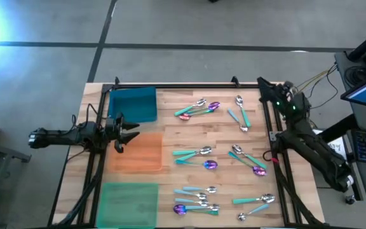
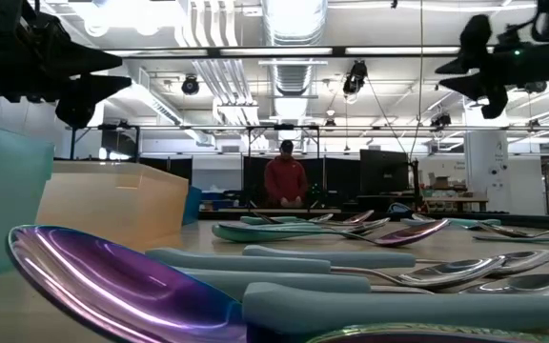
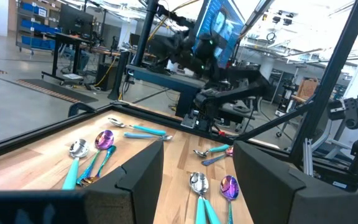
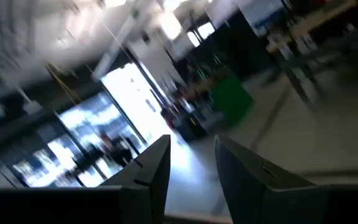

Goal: Sort silverware by color (type)
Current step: Put the green spoon into the blue bin

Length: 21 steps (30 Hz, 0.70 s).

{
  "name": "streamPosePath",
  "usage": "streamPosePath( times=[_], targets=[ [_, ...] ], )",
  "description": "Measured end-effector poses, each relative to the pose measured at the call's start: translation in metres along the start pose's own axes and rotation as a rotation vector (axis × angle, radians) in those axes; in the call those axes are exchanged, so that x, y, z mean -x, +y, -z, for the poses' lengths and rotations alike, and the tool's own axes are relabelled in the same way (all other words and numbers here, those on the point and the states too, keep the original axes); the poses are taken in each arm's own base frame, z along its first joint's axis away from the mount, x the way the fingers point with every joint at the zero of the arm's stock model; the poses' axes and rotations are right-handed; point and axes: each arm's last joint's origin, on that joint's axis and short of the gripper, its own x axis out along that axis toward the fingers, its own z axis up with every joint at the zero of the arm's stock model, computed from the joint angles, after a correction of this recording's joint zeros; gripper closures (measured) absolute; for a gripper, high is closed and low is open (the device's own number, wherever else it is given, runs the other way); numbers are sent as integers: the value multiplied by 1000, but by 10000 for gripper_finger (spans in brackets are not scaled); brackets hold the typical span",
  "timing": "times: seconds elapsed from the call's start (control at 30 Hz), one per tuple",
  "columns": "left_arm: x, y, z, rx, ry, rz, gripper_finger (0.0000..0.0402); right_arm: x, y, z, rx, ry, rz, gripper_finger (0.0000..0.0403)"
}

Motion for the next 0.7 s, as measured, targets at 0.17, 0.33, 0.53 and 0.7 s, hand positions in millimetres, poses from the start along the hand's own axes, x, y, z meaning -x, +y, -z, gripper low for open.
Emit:
streamPosePath(
  times=[0.17,0.33,0.53,0.7],
  targets=[
    [0,0,0,0,0,1,224,-14,4,-9,78,250,143,287],
    [0,0,0,0,0,1,224,-18,8,-11,130,482,235,287],
    [0,0,0,0,-1,0,224,-15,1,0,141,702,334,287],
    [0,0,0,0,0,0,224,-11,-5,10,146,793,368,287]
  ],
)
